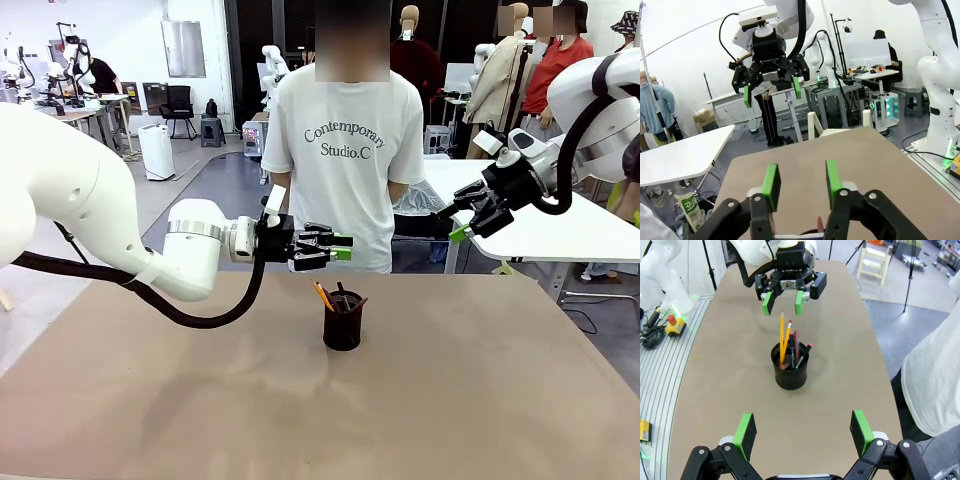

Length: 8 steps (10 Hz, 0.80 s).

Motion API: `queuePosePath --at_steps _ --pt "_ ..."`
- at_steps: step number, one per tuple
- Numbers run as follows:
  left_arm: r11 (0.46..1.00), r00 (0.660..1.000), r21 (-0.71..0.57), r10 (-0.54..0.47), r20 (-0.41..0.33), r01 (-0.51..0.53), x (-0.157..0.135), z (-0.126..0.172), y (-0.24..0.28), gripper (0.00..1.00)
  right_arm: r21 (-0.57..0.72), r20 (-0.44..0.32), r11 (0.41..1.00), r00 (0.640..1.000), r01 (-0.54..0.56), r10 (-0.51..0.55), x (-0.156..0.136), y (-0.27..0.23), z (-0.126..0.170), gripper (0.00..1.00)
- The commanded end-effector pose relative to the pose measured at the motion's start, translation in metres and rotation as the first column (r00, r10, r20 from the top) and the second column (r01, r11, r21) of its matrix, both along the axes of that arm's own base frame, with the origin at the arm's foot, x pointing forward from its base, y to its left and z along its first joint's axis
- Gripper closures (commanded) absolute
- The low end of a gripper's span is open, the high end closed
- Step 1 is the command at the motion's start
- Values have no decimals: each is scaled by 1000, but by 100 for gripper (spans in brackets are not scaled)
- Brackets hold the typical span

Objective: Place the pens into the pen holder.
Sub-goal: Pick up a writing instrument from the table and place it into the Pen holder.

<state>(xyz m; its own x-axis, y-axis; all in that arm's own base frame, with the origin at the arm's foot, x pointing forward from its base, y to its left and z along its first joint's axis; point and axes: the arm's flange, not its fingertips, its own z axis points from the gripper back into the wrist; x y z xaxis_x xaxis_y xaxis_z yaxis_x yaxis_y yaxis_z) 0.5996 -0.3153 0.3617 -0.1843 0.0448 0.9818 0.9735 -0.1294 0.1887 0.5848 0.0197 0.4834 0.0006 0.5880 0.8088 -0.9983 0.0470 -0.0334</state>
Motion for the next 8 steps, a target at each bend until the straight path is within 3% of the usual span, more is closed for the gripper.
queuePosePath --at_steps 1,8 --pt "1000 1000 2 -16 -16 16 2 3 4 0 1 4 1000 1000 -2 2 -1 0 2 0" --pt "997 997 54 49 -65 -46 -1 6 13 0 1 4 1000 1000 -2 2 -1 0 2 0"
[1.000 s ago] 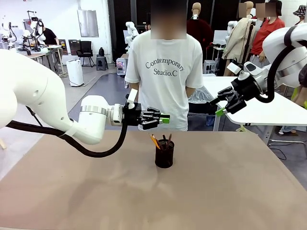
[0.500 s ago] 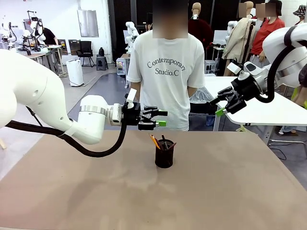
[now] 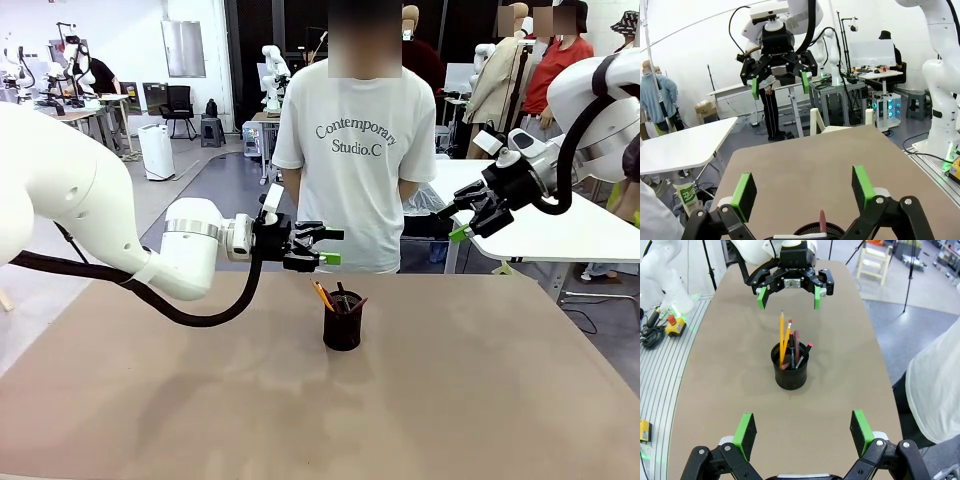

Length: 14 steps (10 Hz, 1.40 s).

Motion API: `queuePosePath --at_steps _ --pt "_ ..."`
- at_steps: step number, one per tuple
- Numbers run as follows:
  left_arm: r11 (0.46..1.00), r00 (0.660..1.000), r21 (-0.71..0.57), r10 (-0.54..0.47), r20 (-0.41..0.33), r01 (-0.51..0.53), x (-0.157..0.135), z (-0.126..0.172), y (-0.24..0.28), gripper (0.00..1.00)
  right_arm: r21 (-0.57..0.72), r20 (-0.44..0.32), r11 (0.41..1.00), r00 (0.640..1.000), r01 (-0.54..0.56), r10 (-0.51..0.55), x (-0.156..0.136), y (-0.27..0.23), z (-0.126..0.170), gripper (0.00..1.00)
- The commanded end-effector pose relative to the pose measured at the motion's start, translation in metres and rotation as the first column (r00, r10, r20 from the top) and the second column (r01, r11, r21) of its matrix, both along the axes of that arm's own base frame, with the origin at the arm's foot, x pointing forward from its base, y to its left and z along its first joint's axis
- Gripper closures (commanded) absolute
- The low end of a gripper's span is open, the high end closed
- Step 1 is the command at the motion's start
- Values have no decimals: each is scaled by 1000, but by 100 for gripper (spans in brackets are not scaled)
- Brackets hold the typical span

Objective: Place the pens into the pen holder.
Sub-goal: Pick up a writing instrument from the table and place it into the Pen holder.

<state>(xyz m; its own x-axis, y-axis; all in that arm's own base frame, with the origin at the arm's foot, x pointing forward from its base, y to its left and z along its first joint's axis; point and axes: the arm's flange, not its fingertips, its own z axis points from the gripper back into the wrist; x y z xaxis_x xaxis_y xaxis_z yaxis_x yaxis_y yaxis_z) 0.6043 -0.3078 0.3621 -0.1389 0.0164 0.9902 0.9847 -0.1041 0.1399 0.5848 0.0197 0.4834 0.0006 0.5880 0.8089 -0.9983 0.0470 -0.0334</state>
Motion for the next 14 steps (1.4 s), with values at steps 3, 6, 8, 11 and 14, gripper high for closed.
queuePosePath --at_steps 3,6,8,11,14 --pt "1000 1000 -11 -13 11 14 -2 0 -3 0 1 4 1000 1000 -2 2 -1 0 2 0" --pt "1000 1000 -2 -5 -1 5 -1 -1 -4 0 1 4 1000 1000 -2 2 -1 0 2 0" --pt "993 995 110 -24 -98 34 -16 10 33 0 1 4 1000 1000 -2 2 -1 0 2 0" --pt "922 985 386 52 -163 15 -33 23 70 0 1 4 1000 1000 -2 2 -1 0 2 0" --pt "833 975 546 184 -126 -86 -49 45 110 0 1 4 1000 1000 -2 2 -1 0 2 0"
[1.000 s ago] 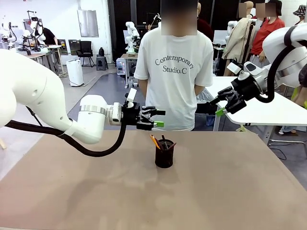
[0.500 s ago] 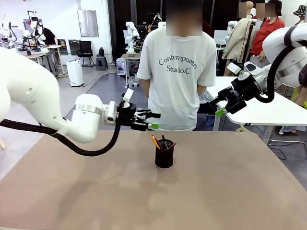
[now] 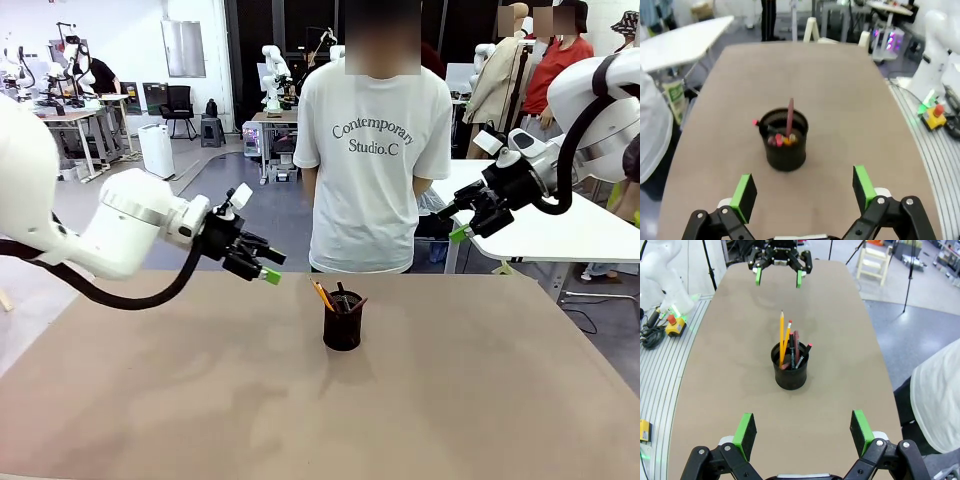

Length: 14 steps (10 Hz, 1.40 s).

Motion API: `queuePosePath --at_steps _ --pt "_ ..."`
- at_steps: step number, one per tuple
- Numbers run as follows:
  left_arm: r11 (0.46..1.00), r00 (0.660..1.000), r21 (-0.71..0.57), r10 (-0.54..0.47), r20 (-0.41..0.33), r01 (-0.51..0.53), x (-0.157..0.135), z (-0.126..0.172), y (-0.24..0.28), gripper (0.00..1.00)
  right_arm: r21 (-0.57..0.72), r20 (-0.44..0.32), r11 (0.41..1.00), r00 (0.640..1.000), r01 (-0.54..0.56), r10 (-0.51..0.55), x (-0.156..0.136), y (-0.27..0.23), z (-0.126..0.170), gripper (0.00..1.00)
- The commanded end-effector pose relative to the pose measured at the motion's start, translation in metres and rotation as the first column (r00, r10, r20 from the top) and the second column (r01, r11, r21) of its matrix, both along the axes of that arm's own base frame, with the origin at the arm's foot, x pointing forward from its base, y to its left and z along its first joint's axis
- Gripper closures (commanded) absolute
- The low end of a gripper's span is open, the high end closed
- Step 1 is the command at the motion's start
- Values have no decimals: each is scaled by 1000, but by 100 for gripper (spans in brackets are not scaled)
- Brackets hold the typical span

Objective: Place the pens into the pen holder.
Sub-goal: Pick up a writing instrument from the table and place it into the Pen holder.

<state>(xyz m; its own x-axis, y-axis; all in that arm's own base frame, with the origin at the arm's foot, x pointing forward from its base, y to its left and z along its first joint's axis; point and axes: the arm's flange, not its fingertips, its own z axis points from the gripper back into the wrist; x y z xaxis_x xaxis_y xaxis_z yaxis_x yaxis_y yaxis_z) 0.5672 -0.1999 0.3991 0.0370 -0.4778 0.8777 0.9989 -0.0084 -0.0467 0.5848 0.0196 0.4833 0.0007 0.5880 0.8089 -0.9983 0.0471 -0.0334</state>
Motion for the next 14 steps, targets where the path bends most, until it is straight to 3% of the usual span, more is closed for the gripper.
queuePosePath --at_steps 1,3,6,14 --pt "991 997 116 71 -13 -69 -14 14 16 0 1 4 1000 1000 -2 2 -1 0 2 0" --pt "968 981 169 178 72 -188 -21 31 41 0 1 4 1000 1000 -2 2 -1 0 2 0" --pt "948 962 196 220 161 -249 -24 48 58 0 1 4 1000 1000 -2 2 -1 0 2 0" --pt "951 963 196 205 172 -238 -34 56 65 0 1 4 1000 1000 -2 2 -1 0 2 0"
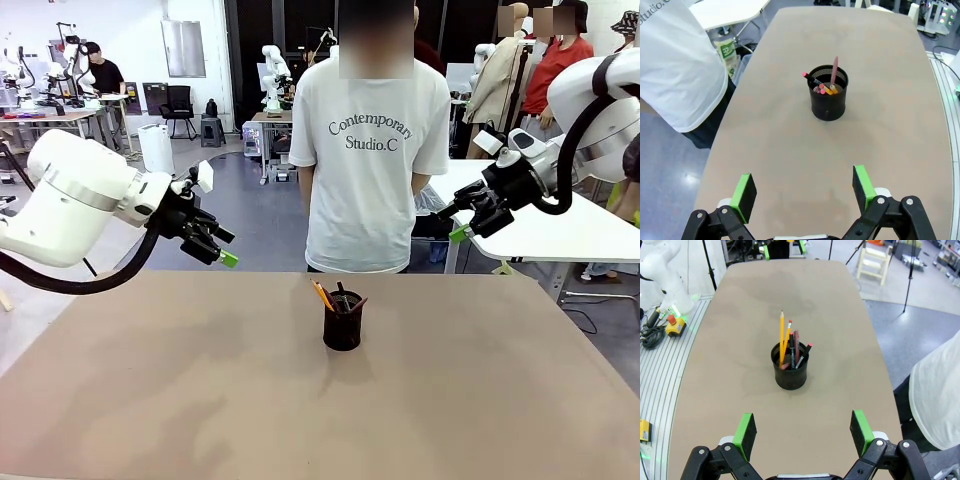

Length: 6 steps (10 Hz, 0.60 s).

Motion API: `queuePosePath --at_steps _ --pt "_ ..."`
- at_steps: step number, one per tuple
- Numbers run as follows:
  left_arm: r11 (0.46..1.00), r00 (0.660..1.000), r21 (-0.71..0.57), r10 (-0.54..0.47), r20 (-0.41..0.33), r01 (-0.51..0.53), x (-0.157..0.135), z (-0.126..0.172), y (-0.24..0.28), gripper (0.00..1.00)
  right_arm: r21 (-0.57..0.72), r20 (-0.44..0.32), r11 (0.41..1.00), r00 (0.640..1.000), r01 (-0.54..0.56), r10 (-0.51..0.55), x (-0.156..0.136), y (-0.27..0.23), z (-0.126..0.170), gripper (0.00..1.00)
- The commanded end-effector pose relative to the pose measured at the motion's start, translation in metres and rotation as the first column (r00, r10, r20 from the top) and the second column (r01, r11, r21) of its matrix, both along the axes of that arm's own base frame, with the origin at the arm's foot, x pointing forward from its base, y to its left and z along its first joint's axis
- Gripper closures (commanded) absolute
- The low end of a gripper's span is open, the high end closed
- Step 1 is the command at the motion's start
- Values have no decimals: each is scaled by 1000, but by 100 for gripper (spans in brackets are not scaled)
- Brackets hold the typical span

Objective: Place the pens into the pen holder.
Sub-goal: Pick up a writing instrument from the table and place it into the Pen holder.

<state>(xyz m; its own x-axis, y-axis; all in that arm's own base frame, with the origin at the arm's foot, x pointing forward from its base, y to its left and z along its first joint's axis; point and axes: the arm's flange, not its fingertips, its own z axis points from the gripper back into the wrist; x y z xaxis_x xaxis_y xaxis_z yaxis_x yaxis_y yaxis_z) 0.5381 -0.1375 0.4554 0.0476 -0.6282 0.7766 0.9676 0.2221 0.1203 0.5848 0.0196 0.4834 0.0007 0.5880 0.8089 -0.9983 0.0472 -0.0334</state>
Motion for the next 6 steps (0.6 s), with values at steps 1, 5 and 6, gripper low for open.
queuePosePath --at_steps 1,5,6 --pt "1000 1000 -1 1 -1 -1 1 0 0 0 1 4 1000 1000 -2 2 -1 0 2 0" --pt "1000 1000 -1 1 -1 -1 1 0 0 0 1 4 1000 1000 -2 2 -1 0 2 0" --pt "1000 1000 -1 1 -1 -1 1 0 0 0 1 4 1000 1000 -2 2 -1 0 2 0"
